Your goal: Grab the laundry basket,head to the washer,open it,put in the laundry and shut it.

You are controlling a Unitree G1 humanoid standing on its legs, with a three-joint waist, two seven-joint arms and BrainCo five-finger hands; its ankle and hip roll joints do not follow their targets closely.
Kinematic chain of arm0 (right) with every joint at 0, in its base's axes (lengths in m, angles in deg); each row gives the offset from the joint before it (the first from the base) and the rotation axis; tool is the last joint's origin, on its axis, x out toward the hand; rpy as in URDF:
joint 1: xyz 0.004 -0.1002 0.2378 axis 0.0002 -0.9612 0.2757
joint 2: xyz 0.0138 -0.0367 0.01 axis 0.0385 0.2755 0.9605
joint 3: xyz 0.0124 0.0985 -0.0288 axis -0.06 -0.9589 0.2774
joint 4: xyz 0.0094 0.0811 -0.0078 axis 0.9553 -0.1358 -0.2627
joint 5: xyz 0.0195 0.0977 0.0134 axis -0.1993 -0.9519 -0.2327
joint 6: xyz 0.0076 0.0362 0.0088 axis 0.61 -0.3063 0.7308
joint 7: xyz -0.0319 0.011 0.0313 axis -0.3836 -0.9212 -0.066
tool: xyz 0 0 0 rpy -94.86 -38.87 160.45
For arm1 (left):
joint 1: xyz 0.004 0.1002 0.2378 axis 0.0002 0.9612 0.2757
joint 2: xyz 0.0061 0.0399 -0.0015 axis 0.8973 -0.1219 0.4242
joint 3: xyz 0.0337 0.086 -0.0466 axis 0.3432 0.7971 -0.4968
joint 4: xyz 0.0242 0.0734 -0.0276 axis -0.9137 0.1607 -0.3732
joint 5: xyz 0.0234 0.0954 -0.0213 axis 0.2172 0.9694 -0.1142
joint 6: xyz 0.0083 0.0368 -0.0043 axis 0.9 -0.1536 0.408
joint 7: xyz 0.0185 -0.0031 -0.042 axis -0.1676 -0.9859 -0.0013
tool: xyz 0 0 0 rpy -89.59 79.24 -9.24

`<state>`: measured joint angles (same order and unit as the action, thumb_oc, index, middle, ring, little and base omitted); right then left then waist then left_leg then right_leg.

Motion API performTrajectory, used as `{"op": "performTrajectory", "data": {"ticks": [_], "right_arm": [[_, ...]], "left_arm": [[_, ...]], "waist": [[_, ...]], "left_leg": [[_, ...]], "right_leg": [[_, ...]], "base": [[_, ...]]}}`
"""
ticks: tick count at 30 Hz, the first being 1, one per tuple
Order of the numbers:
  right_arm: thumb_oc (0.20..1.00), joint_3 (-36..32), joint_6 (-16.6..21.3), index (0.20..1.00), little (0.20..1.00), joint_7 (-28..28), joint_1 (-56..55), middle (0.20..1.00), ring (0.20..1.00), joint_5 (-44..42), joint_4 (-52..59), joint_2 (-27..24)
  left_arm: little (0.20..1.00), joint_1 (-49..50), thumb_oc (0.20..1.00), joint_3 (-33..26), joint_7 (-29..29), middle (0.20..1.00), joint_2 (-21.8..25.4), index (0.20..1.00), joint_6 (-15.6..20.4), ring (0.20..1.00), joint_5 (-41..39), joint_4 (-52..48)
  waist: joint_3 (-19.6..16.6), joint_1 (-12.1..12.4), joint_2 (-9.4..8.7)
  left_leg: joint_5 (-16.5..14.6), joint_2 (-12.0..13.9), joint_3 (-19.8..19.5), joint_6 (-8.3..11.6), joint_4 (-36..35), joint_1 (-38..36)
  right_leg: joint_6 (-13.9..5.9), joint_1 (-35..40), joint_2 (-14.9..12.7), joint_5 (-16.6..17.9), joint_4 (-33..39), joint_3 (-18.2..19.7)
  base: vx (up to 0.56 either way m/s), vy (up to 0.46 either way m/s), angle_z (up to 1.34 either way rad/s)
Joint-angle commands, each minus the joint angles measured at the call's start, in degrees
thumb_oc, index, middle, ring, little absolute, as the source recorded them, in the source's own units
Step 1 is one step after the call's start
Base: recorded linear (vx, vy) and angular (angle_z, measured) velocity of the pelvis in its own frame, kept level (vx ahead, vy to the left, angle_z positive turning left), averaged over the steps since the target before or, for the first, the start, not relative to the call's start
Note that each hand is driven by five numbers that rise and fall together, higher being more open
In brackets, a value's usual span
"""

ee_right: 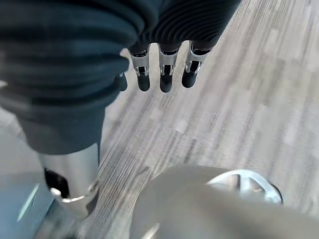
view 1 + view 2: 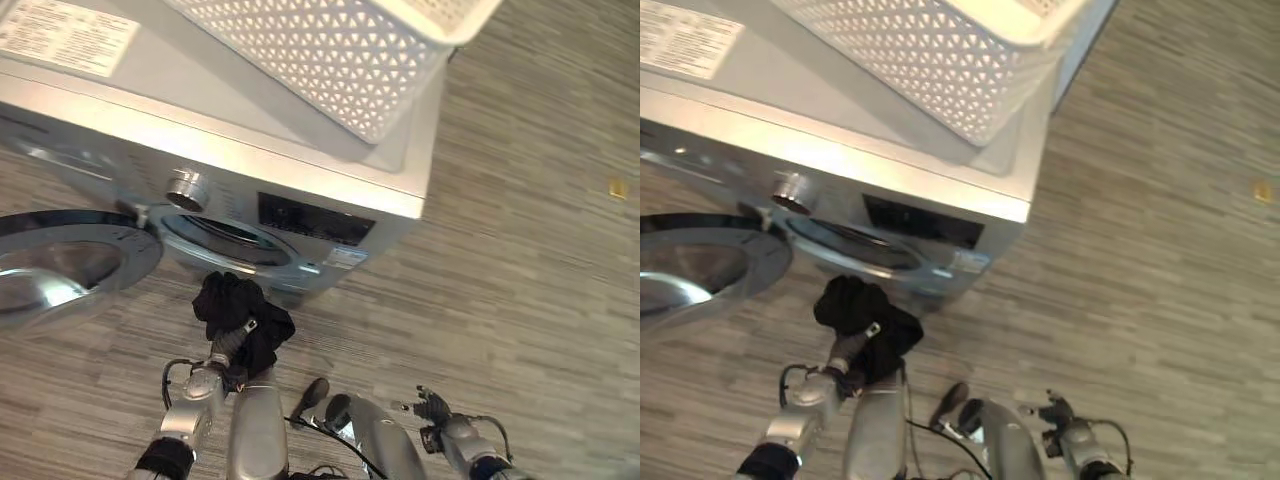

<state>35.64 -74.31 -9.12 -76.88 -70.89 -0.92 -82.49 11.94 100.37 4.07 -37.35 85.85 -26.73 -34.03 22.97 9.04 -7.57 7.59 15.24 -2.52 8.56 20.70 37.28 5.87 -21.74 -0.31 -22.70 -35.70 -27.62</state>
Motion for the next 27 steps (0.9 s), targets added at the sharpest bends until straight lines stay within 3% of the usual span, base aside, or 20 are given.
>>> {"op": "performTrajectory", "data": {"ticks": [1, 8, 10, 12, 14, 17, 22, 27], "right_arm": [[1.0, 3.22, 0.59, 1.0, 1.0, -1.66, -2.42, 1.0, 1.0, -1.83, 1.65, 0.66], [1.0, 8.21, 1.67, 1.0, 1.0, -2.73, -0.22, 1.0, 1.0, -2.15, 4.06, 1.33], [1.0, 10.07, 2.66, 1.0, 1.0, -2.99, 0.94, 1.0, 1.0, -2.79, 5.7, 1.59], [1.0, 10.57, 3.05, 1.0, 1.0, -3.0, 1.24, 1.0, 1.0, -3.29, 6.2, 1.7], [1.0, 11.29, 4.6, 1.0, 1.0, -2.9, 1.68, 1.0, 1.0, -4.96, 8.78, 1.5], [1.0, 10.99, 5.45, 1.0, 1.0, -2.91, 1.55, 1.0, 1.0, -6.14, 10.42, 1.52], [1.0, 10.86, 5.39, 1.0, 1.0, -2.8, 0.26, 1.0, 1.0, -6.18, 11.53, 1.02], [1.0, 12.14, 5.24, 1.0, 1.0, -1.88, -0.22, 1.0, 1.0, -5.67, 12.17, 0.39]], "left_arm": [[0.2, -6.15, 0.2, -0.23, -6.98, 0.2, -1.69, 0.2, 7.32, 0.2, -5.16, 1.17], [0.2, -23.84, 0.2, -1.38, -12.87, 0.2, 1.07, 0.2, 10.2, 0.2, -9.05, 7.2], [0.2, -33.16, 0.2, -2.39, -14.72, 0.2, 4.95, 0.2, 10.84, 0.2, -10.05, 13.02], [0.2, -36.49, 0.2, -2.79, -15.21, 0.2, 6.74, 0.2, 11.2, 0.2, -10.67, 15.38], [0.2, -43.05, 0.2, -4.74, -17.14, 0.2, 12.79, 0.2, 11.86, 0.2, -11.47, 19.85], [0.2, -44.32, 0.2, -7.24, -19.51, 0.2, 17.3, 0.2, 13.35, 0.2, -11.17, 18.34], [0.2, -41.72, 0.2, -11.34, -23.48, 0.2, 20.07, 0.2, 14.92, 0.2, -10.41, 14.48], [0.2, -45.79, 0.2, -11.28, -23.01, 0.2, 22.91, 0.2, 14.7, 0.2, -11.76, 17.64]], "waist": [[-3.88, -1.88, -1.38], [-2.43, -4.71, -4.47], [-2.15, -6.33, -6.22], [-2.08, -6.83, -6.8], [-1.7, -7.75, -8.19], [-1.16, -7.72, -9.19], [-0.03, -6.95, -9.92], [-0.88, -7.31, -11.13]], "left_leg": [[9.71, -2.22, 3.87, -2.9, -9.1, 5.08], [10.08, -1.57, 3.37, -2.42, -9.8, 9.46], [10.14, -0.84, 3.36, -2.3, -10.3, 11.23], [10.1, -0.71, 3.4, -2.32, -10.37, 11.54], [9.83, -0.04, 3.49, -2.4, -10.42, 12.41], [9.41, 0.26, 3.74, -2.41, -10.16, 12.9], [8.72, 0.02, 3.91, -2.3, -9.98, 13.14], [8.82, 0.09, 3.52, -1.91, -10.23, 13.88]], "right_leg": [[0.99, 2.78, 0.47, -2.51, 2.25, -1.9], [0.94, -3.41, 0.52, -2.09, 0.76, -2.4], [0.54, -5.81, 0.72, -1.4, 0.88, -2.21], [0.3, -6.49, 0.7, -1.07, 0.84, -2.21], [-0.2, -7.79, 0.77, -0.34, 1.02, -1.89], [-0.73, -8.08, 0.86, 0.36, 1.9, -1.76], [-0.58, -8.37, 0.9, 0.46, 2.98, -2.28], [-0.33, -9.17, 1.56, 0.6, 3.42, -2.46]], "base": [[-0.04, -0.023, -0.1], [-0.03, -0.022, -0.01], [-0.01, -0.033, -0.01], [0.0, -0.003, -0.03], [0.0, -0.006, -0.11], [0.02, -0.017, -0.19], [0.03, -0.012, 0.01], [0.02, -0.011, 0.03]]}}
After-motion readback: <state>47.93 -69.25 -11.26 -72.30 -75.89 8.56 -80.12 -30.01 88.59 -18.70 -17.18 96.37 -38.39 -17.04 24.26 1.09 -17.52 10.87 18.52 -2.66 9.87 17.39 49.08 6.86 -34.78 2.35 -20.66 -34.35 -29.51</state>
